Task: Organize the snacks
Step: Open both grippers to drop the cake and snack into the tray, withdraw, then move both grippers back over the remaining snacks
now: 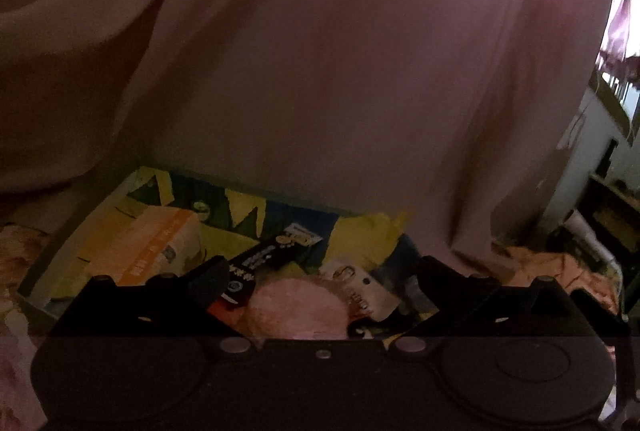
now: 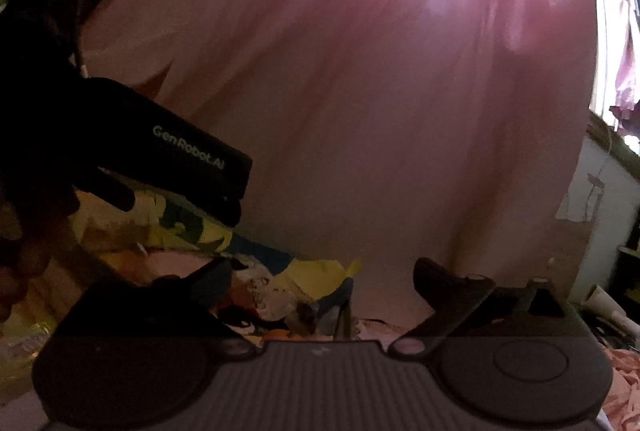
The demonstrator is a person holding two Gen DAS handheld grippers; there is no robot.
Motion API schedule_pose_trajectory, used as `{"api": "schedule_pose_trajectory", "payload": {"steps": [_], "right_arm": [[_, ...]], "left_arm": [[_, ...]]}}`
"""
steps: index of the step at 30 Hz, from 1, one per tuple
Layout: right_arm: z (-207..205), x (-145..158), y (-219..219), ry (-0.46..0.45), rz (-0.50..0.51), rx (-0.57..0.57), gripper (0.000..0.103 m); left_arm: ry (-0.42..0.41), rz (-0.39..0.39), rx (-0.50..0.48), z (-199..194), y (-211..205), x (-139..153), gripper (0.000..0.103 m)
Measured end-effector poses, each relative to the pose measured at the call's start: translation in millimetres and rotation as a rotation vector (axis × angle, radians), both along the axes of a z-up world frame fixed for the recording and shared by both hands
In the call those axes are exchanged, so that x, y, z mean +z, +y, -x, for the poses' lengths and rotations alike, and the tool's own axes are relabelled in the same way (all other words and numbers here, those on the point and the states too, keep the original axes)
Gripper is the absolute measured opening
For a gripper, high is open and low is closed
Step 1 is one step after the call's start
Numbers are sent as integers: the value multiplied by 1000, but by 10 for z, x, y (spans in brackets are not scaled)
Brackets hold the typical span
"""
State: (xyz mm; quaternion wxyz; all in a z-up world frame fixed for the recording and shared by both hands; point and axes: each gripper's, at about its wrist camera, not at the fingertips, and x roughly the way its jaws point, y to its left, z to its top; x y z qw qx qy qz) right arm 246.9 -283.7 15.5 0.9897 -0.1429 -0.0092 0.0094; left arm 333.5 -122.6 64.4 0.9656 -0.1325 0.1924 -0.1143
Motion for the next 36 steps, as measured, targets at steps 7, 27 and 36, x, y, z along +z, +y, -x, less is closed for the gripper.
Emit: {"api": "schedule_pose_trajectory", "payload": {"steps": [7,27,36], "right_arm": [[435,145,-22,-26,-67,7,103],[1434,183,10,-54,-145,16,103],[1736,52,39,-21,-144,18,103]], "left_arm": [[-42,-1,21,324,84,193,102],[-146,-46,15,1443,448,273,102],[-126,-29,32,1822,662,56,102]]}}
